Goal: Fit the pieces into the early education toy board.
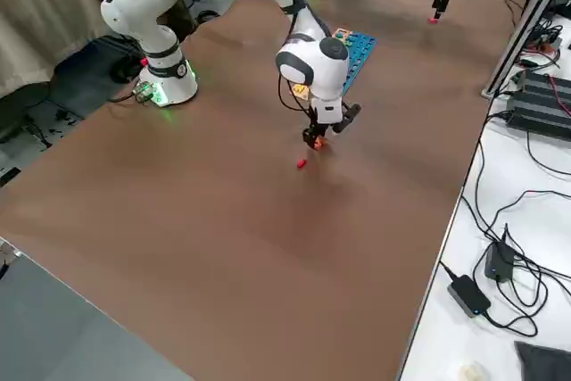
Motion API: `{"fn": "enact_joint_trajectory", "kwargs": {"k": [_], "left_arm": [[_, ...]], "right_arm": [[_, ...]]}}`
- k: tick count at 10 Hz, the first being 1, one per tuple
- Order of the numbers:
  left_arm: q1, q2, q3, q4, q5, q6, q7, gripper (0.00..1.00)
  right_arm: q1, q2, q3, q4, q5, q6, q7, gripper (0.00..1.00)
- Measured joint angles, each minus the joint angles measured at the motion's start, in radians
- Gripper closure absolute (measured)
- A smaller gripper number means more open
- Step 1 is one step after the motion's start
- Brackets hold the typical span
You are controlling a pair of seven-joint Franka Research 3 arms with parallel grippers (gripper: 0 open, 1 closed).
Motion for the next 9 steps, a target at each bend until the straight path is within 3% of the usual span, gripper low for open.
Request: {"fn": "enact_joint_trajectory", "kwargs": {"k": [3, 6, 9], "left_arm": [[0.002, 0.03, -0.001, 0.0, 0.0, -0.002, -0.012, 0.06], [0.002, 0.043, -0.001, 0.001, 0.0, -0.002, -0.015, 0.1], [0.009, 0.043, 0.0, 0.003, 0.0, -0.001, -0.016, 0.27]], "right_arm": [[0.0, -0.012, 0.0, -0.001, 0.0, 0.0, 0.0, 0.53], [0.0, -0.015, -0.001, -0.002, 0.0, 0.0, 0.0, 0.53], [0.0, -0.015, -0.002, -0.005, 0.0, 0.023, 0.0, 0.53]]}}
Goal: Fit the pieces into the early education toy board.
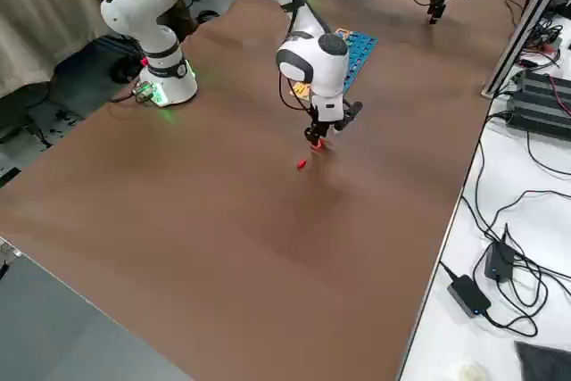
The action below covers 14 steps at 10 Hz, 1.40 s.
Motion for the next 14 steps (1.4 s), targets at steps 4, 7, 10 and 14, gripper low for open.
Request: {"fn": "enact_joint_trajectory", "kwargs": {"k": [4, 7, 10, 14], "left_arm": [[0.001, 0.001, 0.0, 0.0, 0.0, 0.0, 0.0, 0.38], [0.006, 0.001, 0.0, 0.0, 0.0, 0.0, 0.0, 0.57], [0.01, 0.001, 0.0, 0.004, 0.0, 0.0, 0.0, 0.66], [0.01, 0.001, 0.0, 0.007, 0.0, 0.0, 0.0, 0.66]], "right_arm": [[0.0, 0.0, 0.0, -0.006, 0.0, 0.003, 0.0, 0.53], [0.0, 0.004, -0.001, -0.011, 0.0, 0.01, 0.0, 0.53], [-0.002, 0.009, -0.002, -0.019, 0.0, 0.025, 0.0, 0.53], [-0.002, 0.009, -0.002, -0.019, 0.0, 0.026, 0.0, 0.53]]}}
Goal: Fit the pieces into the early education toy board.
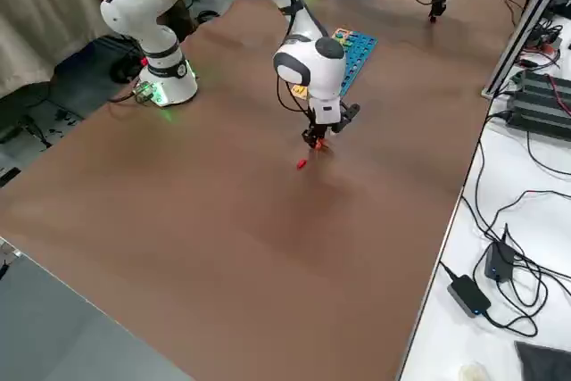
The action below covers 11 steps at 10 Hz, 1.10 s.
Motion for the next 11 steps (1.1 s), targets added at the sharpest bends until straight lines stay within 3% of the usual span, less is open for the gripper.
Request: {"fn": "enact_joint_trajectory", "kwargs": {"k": [7, 11], "left_arm": [[0.002, 0.0, 0.0, 0.004, 0.0, 0.0, 0.0, 0.66], [0.003, 0.0, 0.0, 0.005, 0.0, 0.0, 0.0, 0.74]], "right_arm": [[0.0, 0.006, 0.0, -0.001, 0.0, 0.0, 0.0, 0.56], [0.0, 0.006, 0.0, 0.0, 0.0, -0.002, 0.001, 0.6]]}}
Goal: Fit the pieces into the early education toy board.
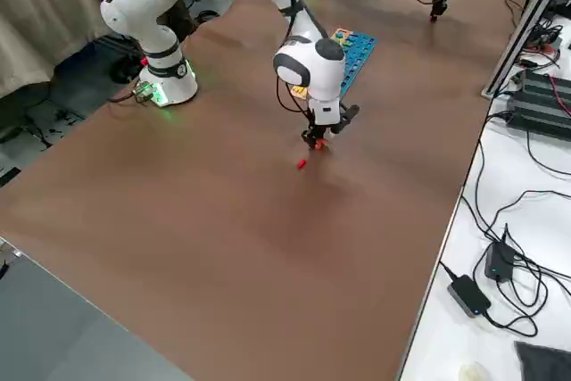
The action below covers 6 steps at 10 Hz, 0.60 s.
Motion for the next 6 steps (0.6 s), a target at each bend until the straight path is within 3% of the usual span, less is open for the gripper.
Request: {"fn": "enact_joint_trajectory", "kwargs": {"k": [3, 6], "left_arm": [[-0.004, -0.007, -0.004, -0.001, 0.0, -0.011, 0.007, 0.74], [-0.024, -0.084, -0.047, -0.059, 0.0, -0.077, 0.014, 0.74]], "right_arm": [[0.001, -0.002, 0.001, 0.007, 0.0, -0.037, 0.0, 0.6], [0.019, -0.022, 0.008, 0.019, 0.0, -0.086, 0.009, 0.6]]}}
